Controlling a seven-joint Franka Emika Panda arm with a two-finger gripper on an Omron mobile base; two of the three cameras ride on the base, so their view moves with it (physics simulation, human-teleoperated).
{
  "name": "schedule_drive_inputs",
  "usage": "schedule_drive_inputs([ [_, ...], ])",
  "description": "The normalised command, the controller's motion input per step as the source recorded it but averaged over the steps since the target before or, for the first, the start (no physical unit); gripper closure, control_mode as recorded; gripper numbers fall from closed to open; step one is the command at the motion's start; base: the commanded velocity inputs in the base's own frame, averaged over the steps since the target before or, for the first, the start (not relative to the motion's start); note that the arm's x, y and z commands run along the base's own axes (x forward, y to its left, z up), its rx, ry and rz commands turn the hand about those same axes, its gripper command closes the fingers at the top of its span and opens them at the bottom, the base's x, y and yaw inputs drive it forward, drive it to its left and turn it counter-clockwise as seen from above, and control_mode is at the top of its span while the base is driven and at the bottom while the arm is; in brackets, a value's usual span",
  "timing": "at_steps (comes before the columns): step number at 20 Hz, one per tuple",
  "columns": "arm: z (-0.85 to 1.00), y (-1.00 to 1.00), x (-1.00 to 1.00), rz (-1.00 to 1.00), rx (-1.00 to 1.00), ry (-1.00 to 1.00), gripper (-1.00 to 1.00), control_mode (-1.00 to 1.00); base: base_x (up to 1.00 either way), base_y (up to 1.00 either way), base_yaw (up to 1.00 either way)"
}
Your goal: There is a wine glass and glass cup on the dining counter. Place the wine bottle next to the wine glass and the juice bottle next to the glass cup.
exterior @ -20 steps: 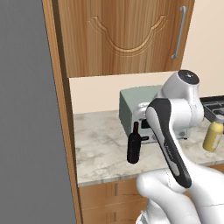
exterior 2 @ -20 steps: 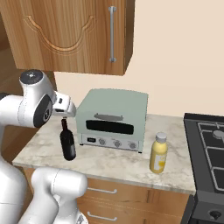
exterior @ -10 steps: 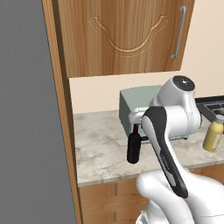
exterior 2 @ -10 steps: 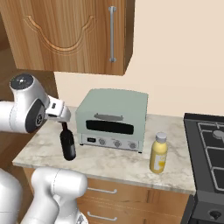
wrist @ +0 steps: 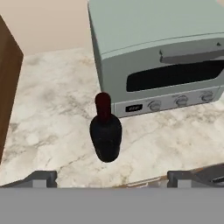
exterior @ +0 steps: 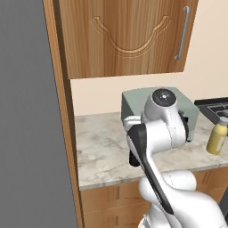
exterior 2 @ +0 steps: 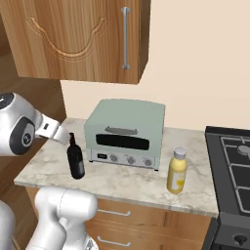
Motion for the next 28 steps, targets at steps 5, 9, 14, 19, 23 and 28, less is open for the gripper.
schedule_drive_inputs([
  [5, -0.14, 0.07, -0.03, -0.27, -0.04, -0.04, -1.0, -1.0, 0.0, 0.0, 0.0],
  [9, -0.21, 0.19, -0.04, -0.31, 0.0, -0.12, -1.0, -1.0, 0.0, 0.0, 0.0],
  [14, -0.23, 0.05, 0.0, -0.18, -0.01, -0.17, -1.0, -1.0, 0.0, 0.0, 0.0],
  [19, -0.15, -0.04, 0.0, 0.0, 0.0, -0.18, -1.0, -1.0, 0.0, 0.0, 0.0],
  [23, -0.16, -0.09, -0.01, 0.01, 0.0, -0.21, -1.0, -1.0, 0.0, 0.0, 0.0],
  [28, -0.12, -0.15, 0.0, 0.0, 0.0, -0.12, -1.0, -1.0, 0.0, 0.0, 0.0],
])
